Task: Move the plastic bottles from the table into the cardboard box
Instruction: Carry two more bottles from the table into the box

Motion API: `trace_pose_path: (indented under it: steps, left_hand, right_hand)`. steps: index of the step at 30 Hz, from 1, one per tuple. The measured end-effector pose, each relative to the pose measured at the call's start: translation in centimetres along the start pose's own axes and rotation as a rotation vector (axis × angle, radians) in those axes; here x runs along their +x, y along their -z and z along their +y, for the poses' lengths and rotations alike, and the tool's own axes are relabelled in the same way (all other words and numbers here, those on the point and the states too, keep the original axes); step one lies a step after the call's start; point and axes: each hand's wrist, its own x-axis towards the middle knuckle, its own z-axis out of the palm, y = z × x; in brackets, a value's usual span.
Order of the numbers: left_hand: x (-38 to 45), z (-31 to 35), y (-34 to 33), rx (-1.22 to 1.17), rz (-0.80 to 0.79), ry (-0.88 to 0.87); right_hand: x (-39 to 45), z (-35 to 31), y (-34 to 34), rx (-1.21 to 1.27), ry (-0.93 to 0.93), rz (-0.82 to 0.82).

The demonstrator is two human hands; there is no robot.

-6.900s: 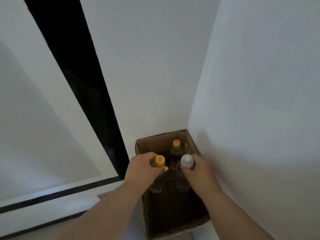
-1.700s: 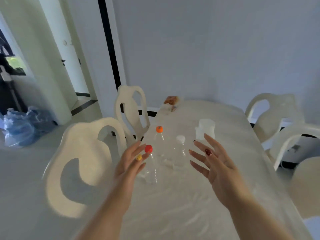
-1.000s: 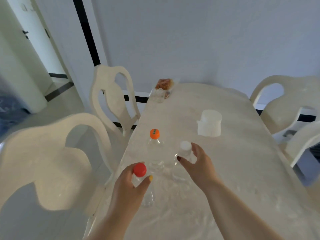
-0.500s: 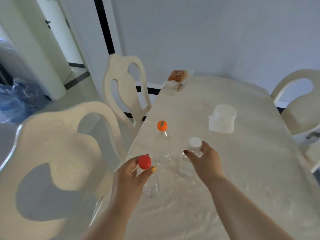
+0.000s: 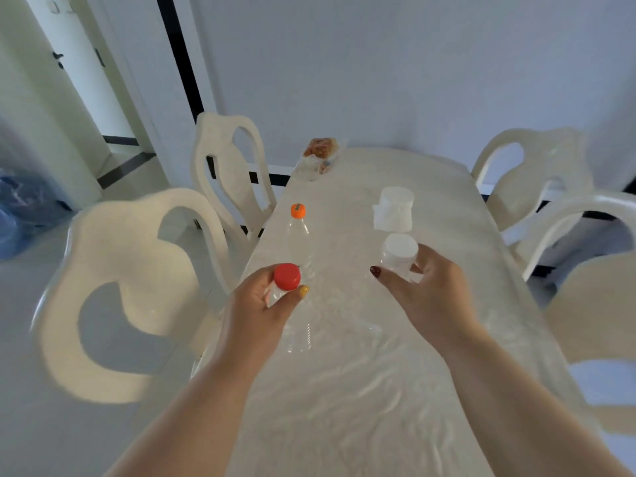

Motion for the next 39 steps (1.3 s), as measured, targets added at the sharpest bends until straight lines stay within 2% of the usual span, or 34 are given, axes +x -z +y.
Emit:
trace_pose_path:
  steps: [6, 12, 17, 21, 25, 33, 39]
  left_hand:
    - [-7.4, 4.7, 1.0, -0.036, -0.133, -0.108]
    - [-15.7, 10.7, -0.3, -0.054, -0.374, -0.179]
    - [-20.9, 15.4, -4.5, -0.084, -0.602, -0.26]
    - [-25.0, 19.2, -10.4, -0.143, -0.743, -0.299]
    - [-28.6, 22.3, -17.1, -0.183, -0.785, -0.327]
    - [-34.8, 29.8, -34.1, -0.252, -0.735, -0.349]
    - [-36.9, 35.0, -46.0, -0.214, -0.743, -0.357]
  right_hand:
    - [-12.3, -2.2, 6.7, 0.014, -0.005, 0.17]
    - [-23.9, -2.1, 14.0, -0.011, -0.104, 0.296]
    - [-31.3, -0.8, 20.8, 0.014, -0.2, 0.441]
    - [-36.0, 1.5, 27.4, 0.043, -0.289, 0.593]
    - [-38.9, 5.2, 33.9, 0.019, -0.339, 0.679]
    - [-39.9, 14.4, 49.6, -0.035, -0.311, 0.655]
    - [-37.2, 20.2, 61.3, -0.052, -0.264, 0.661]
